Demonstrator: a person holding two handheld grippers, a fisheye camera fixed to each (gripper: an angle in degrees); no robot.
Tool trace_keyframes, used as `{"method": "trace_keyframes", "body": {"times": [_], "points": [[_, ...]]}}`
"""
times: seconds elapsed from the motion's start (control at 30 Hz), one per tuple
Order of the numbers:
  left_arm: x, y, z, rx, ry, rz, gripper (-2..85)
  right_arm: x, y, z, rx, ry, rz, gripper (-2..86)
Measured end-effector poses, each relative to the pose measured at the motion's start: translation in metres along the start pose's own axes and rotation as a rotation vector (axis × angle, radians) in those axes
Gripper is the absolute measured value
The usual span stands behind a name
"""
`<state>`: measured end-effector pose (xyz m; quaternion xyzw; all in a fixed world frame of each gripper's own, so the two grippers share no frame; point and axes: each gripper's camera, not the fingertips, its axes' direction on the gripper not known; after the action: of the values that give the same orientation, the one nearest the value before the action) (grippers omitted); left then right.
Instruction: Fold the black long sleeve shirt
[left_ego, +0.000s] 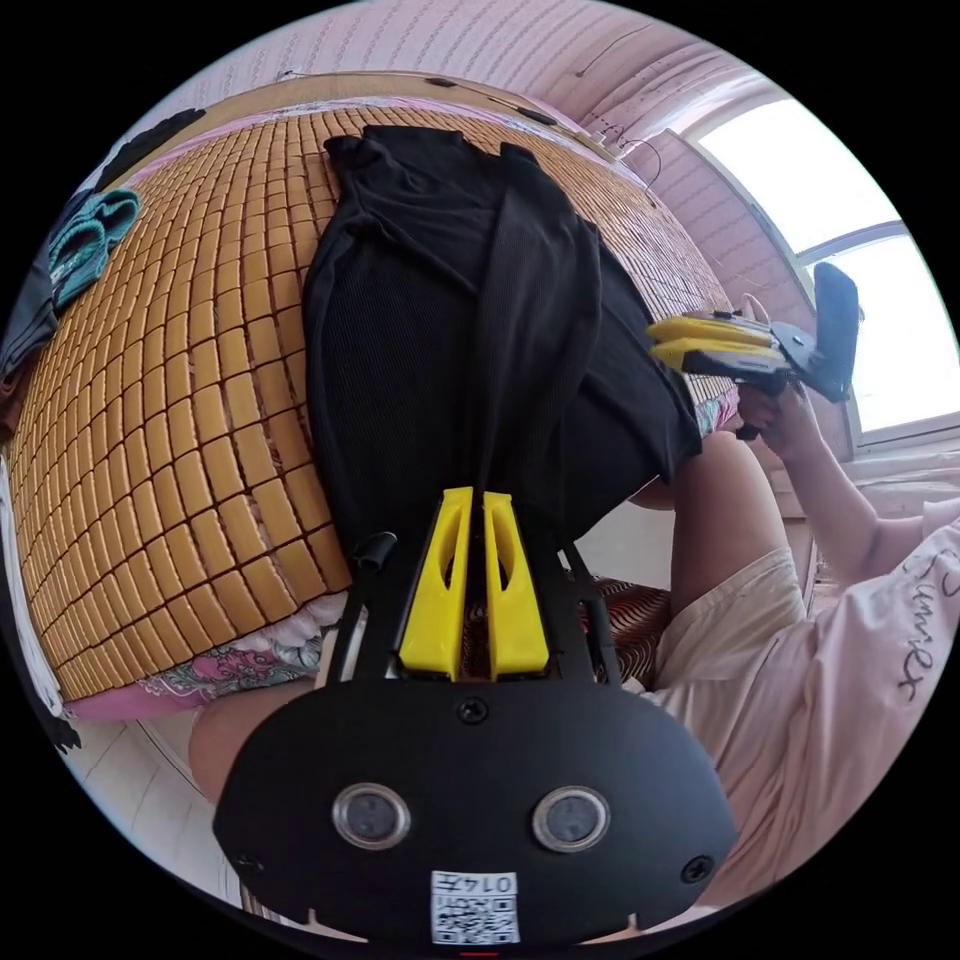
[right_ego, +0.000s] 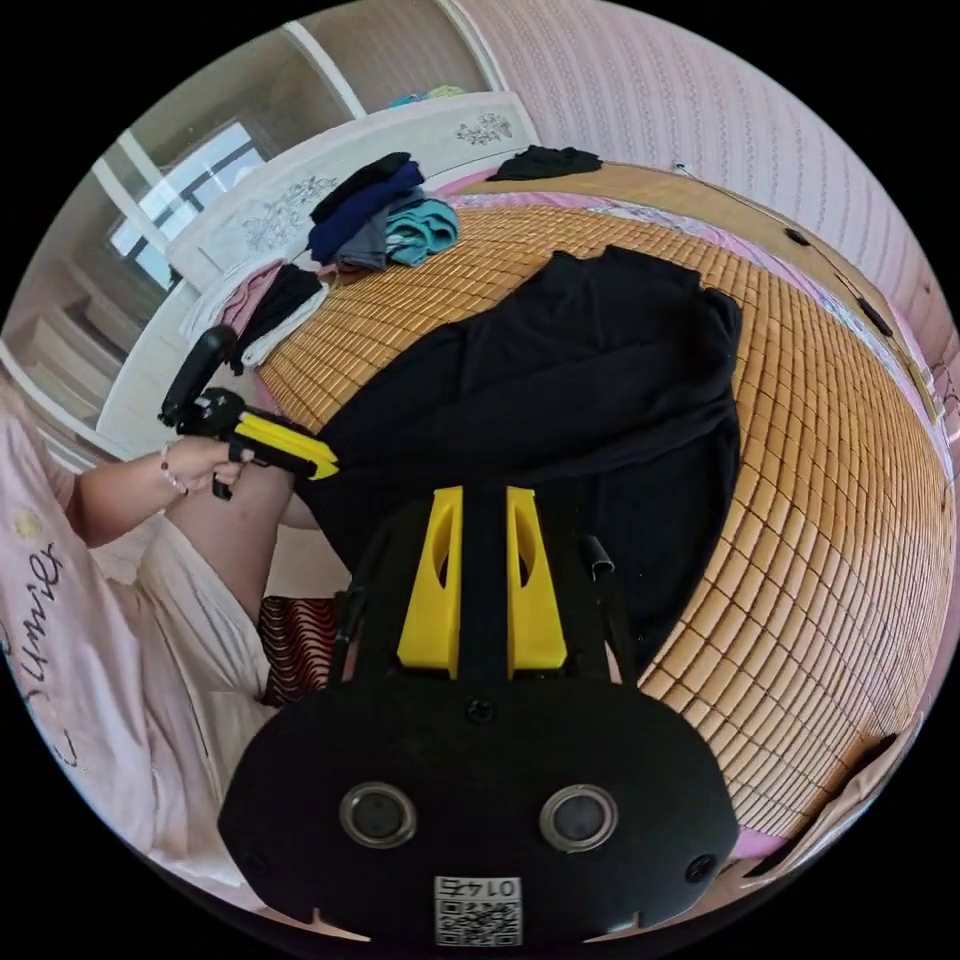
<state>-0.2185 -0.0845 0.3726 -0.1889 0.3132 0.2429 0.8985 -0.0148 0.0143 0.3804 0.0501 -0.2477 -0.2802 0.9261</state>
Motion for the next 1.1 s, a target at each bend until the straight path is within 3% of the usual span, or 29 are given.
{"method": "trace_keyframes", "body": {"times": [0.17, 0.3, 0.63, 0.8, 0.9, 1.1], "points": [[-0.017, 0.004, -0.008, 0.01, 0.053, -0.018, -0.3, -0.056, -0.02, 0.043, -0.04, -0.108, -0.072, 9.0], [-0.026, 0.004, -0.011, 0.003, 0.08, -0.024, -0.4, -0.081, -0.035, 0.082, -0.134, 0.063, -0.161, 6.2], [-0.023, 0.014, -0.031, -0.009, -0.002, 0.018, -1.0, -0.076, -0.033, 0.058, -0.221, -0.017, -0.173, -0.1], [-0.033, 0.012, -0.025, -0.025, 0.026, -0.01, -0.9, -0.077, -0.04, 0.06, -0.111, 0.134, -0.155, 3.1], [-0.038, 0.011, -0.026, -0.023, 0.043, -0.014, -0.9, -0.079, -0.046, 0.076, -0.139, 0.199, -0.188, 6.2], [-0.042, 0.01, -0.032, -0.017, 0.056, -0.005, -0.9, -0.065, -0.044, 0.071, -0.189, 0.177, -0.208, -0.2]]}}
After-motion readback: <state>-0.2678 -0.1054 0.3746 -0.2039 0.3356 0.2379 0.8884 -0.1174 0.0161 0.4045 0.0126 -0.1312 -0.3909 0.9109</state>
